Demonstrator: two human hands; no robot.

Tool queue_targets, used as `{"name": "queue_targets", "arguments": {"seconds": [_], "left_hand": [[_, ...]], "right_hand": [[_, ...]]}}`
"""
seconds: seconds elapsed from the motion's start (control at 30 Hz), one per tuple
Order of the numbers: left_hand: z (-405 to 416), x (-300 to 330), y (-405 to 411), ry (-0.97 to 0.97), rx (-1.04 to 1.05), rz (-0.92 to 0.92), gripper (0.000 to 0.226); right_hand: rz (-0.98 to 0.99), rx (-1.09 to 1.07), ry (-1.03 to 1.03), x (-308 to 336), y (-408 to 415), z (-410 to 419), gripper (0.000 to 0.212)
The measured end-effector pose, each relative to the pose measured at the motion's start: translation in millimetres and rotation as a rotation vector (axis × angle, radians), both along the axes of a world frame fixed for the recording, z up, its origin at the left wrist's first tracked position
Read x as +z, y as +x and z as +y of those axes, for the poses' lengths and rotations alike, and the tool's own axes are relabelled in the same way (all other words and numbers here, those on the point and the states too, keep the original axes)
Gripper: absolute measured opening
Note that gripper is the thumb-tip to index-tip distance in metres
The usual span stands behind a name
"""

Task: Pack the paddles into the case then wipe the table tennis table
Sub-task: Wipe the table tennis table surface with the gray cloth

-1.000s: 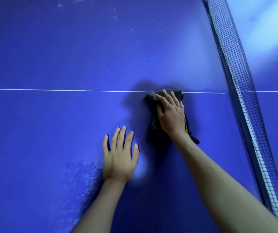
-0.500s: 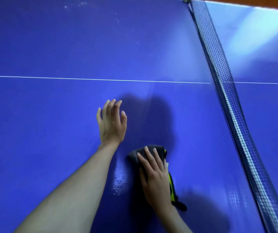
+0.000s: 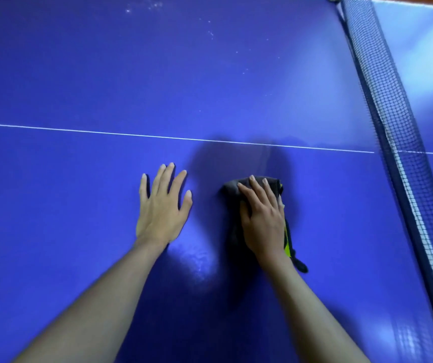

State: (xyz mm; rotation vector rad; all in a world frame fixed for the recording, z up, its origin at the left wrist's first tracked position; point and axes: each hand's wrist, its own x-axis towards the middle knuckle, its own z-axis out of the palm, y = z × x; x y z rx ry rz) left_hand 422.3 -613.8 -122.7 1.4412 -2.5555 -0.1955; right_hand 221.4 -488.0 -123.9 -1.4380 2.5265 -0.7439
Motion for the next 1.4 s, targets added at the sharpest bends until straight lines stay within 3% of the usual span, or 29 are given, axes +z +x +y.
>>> {"name": "queue_targets", "arguments": {"seconds": [0.27,0.53,0.7,0.87,0.93,1.1,1.4], "left_hand": [[-3.8,-2.4,-1.5,-0.024,-0.017,-0.027,0.052],[-4.9,-6.6,-0.6,-0.070,-0.043,-0.043,0.053],[-6.7,-10.1,-1.0,-0.112,-0.056,0.089,0.053],[-12.1,2.9,14.5,0.022,0.054,0.461,0.047],[-24.3,9.1,29.1,-0.003,0.085,0.420,0.046],[-51.8,5.1,71.9,-0.116,-0.085,0.124,0.047],[-48.7,-2.6,76.5,-0.062,-0.019,0.050,0.054]], "right_hand": [[-0.053,-0.051,0.007,1.8,-59.9,-97.8,0.039],[-0.082,-0.037,-0.028,7.5,-30.1,-69.3,0.040],[-0.054,0.025,0.004,5.6,48.7,11.0,0.042],[-0.069,0.081,0.050,13.7,136.7,105.3,0.048],[-0.073,0.097,0.090,14.3,167.2,134.7,0.050],[-0.026,0.083,0.115,11.1,194.4,150.1,0.051],[-0.048,0.060,0.019,8.7,99.2,-9.4,0.042]]}}
